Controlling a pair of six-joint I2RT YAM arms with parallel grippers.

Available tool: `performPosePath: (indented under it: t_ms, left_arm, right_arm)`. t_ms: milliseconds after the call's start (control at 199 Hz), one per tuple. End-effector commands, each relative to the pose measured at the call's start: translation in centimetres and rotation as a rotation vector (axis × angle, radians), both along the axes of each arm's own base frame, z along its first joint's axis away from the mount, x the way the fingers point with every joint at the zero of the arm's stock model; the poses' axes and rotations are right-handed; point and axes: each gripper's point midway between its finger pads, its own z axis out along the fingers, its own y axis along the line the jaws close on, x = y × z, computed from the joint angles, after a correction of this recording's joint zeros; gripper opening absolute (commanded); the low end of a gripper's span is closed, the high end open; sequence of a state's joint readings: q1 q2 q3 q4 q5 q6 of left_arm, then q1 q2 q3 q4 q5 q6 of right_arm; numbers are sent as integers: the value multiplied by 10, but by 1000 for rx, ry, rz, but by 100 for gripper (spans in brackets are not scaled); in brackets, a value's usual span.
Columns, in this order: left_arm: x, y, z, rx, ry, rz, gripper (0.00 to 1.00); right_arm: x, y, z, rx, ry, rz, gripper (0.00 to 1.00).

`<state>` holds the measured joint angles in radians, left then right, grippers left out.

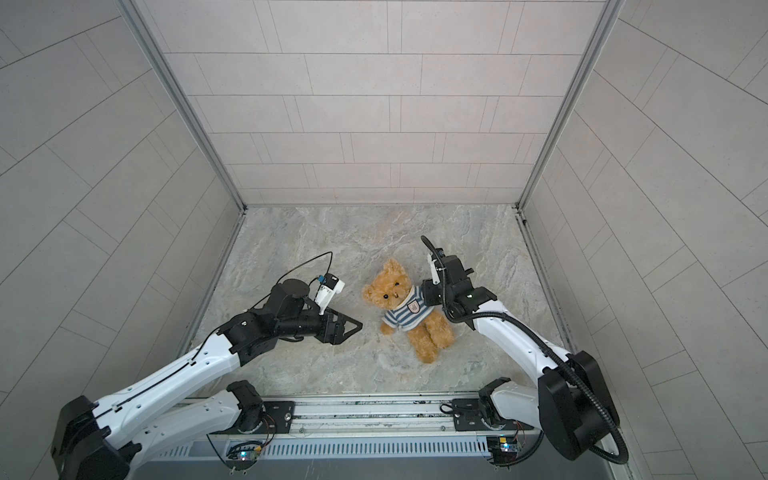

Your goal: Dress the teddy bear

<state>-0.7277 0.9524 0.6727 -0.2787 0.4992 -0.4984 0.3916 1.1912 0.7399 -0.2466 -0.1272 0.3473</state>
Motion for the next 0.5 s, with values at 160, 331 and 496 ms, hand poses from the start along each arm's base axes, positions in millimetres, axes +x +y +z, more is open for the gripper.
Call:
performPosePath:
  t_ms: [160, 331, 496]
  left_arm:
    - [3, -1, -2, -10, -29, 56, 82]
    - [-7, -11, -11, -26, -9, 48, 82]
    - [-12, -32, -20, -80, 23, 59, 82]
  right_arm:
    - [-14, -11, 26, 15, -30, -31, 59]
    - [-35, -10, 39, 68, -34, -8, 66]
    - [-69, -4, 46, 183, -12, 29, 69]
